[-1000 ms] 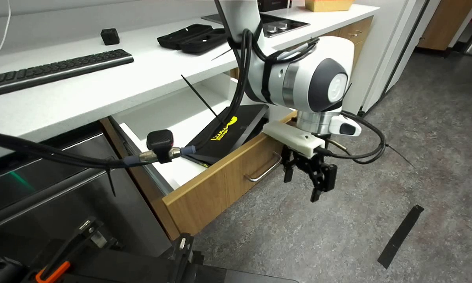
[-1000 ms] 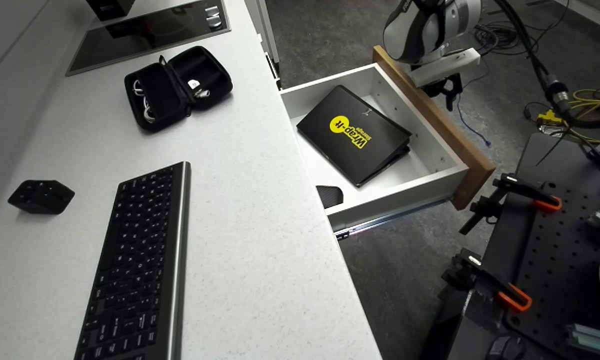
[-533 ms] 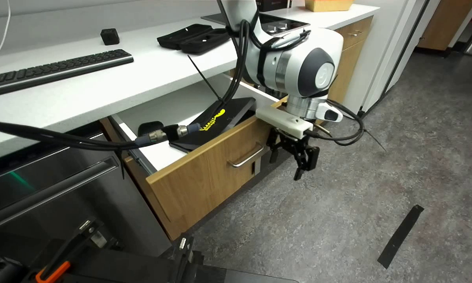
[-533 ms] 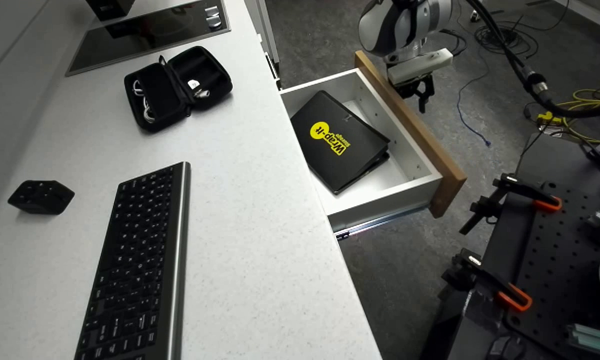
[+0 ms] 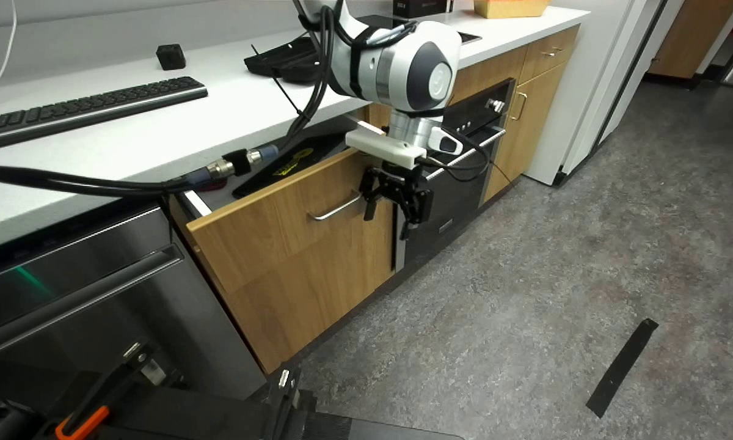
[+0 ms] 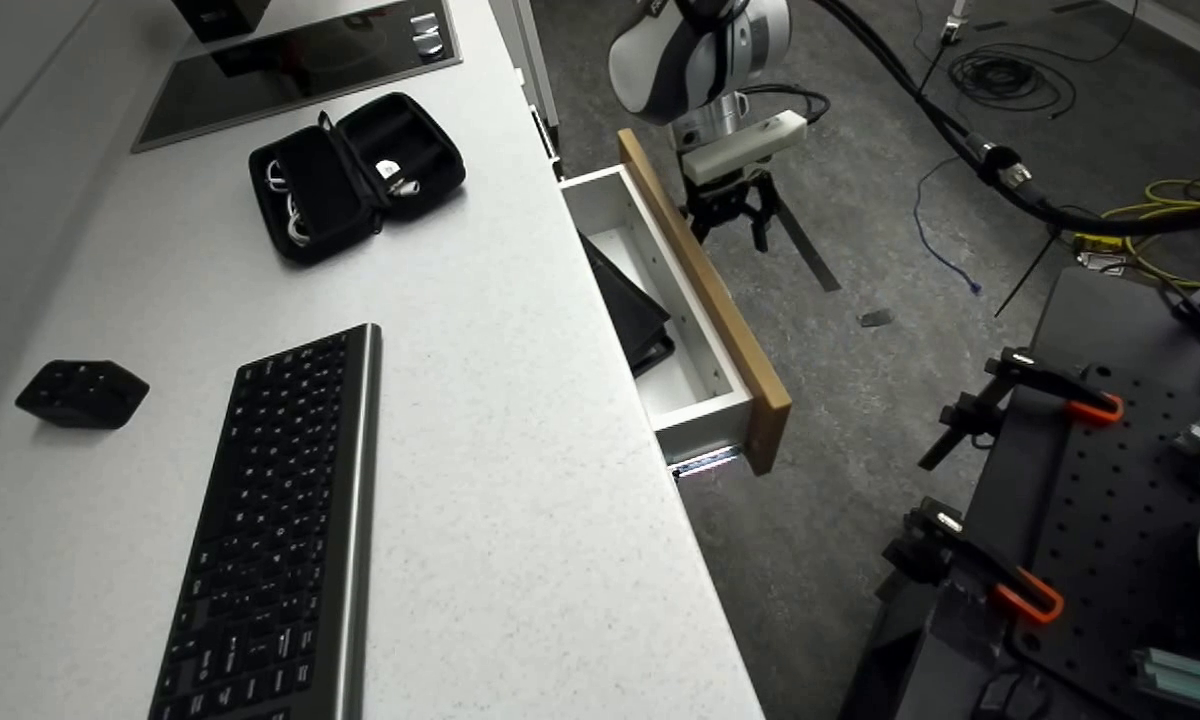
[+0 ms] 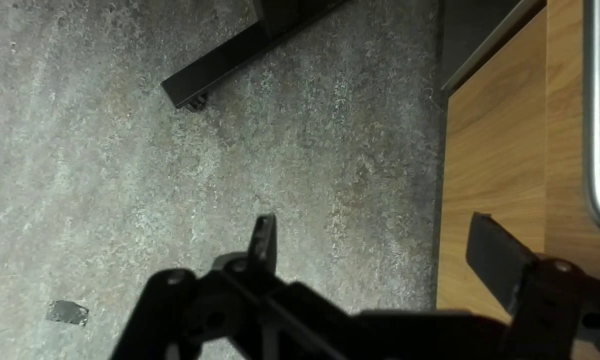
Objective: Close the drawer
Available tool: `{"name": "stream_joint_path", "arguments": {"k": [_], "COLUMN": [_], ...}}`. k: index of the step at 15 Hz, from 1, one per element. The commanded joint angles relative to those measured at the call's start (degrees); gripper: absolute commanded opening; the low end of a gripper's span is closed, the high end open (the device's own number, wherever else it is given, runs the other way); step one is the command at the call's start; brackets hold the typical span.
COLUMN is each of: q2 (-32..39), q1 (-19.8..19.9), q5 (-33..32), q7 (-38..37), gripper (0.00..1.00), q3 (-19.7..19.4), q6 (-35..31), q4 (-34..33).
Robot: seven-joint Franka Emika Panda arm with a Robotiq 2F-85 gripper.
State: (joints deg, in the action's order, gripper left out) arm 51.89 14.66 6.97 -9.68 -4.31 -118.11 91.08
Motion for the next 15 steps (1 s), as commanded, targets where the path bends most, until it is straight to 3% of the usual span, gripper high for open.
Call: {"name": "stream_joint_path", "arguments": {"k": [1,9,15], "q2": [0.6,1.9,3.1], "q1": [-1.5,-2.2,-3.3], "q5": [1.1,1.3,2.7], "q7": [0.6,0.5,0.6], "gripper": [1.0,1.0,1.0], "q3": [-0.7,-0.2,1.7], "q6": [1.6,3.0,-1.9], "q4": [-1.5,-3.7,-5.2]}}
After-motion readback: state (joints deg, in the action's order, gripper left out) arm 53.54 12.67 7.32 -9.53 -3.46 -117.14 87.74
